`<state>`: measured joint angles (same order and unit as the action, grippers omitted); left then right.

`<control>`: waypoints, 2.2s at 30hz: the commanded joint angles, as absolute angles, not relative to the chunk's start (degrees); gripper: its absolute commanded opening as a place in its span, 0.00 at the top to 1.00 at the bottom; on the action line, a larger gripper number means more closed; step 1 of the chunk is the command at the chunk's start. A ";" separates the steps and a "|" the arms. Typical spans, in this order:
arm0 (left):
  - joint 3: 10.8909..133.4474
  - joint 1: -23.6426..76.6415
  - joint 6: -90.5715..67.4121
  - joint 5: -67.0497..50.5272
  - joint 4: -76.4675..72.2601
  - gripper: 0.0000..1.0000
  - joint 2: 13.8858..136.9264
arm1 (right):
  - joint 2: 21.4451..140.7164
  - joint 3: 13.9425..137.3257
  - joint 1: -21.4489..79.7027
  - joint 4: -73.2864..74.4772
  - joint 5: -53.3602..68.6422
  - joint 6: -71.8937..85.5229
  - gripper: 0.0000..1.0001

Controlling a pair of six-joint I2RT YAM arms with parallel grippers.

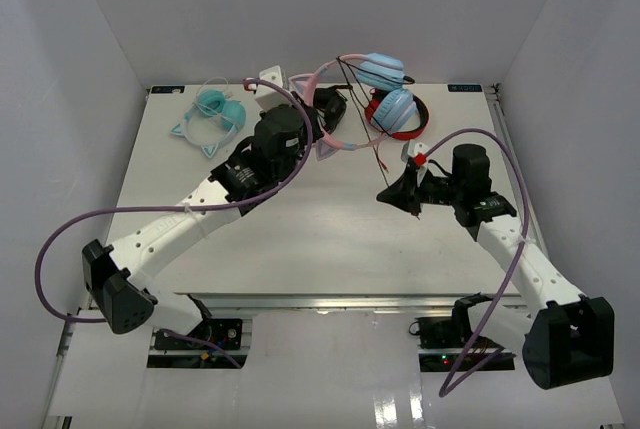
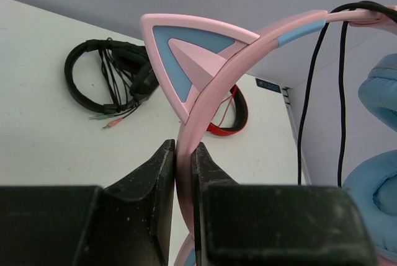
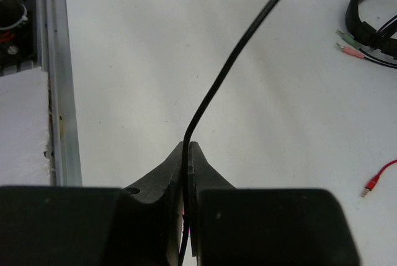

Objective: Wrap the headphones

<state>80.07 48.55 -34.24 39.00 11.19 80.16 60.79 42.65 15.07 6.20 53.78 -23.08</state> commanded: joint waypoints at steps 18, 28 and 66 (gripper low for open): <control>74.00 48.63 -38.57 24.54 21.77 1.00 95.74 | 61.76 49.55 31.55 24.61 15.47 -45.03 0.92; 71.53 49.13 -34.57 16.25 22.57 1.00 100.69 | 66.86 45.88 36.90 18.27 9.44 -47.54 0.90; 65.90 48.47 -35.97 12.92 23.38 0.79 101.18 | 73.30 50.21 30.65 13.21 12.48 -42.25 0.29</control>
<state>66.78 48.53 -35.53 13.48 23.90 104.16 75.33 45.89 32.67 13.52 9.05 -45.42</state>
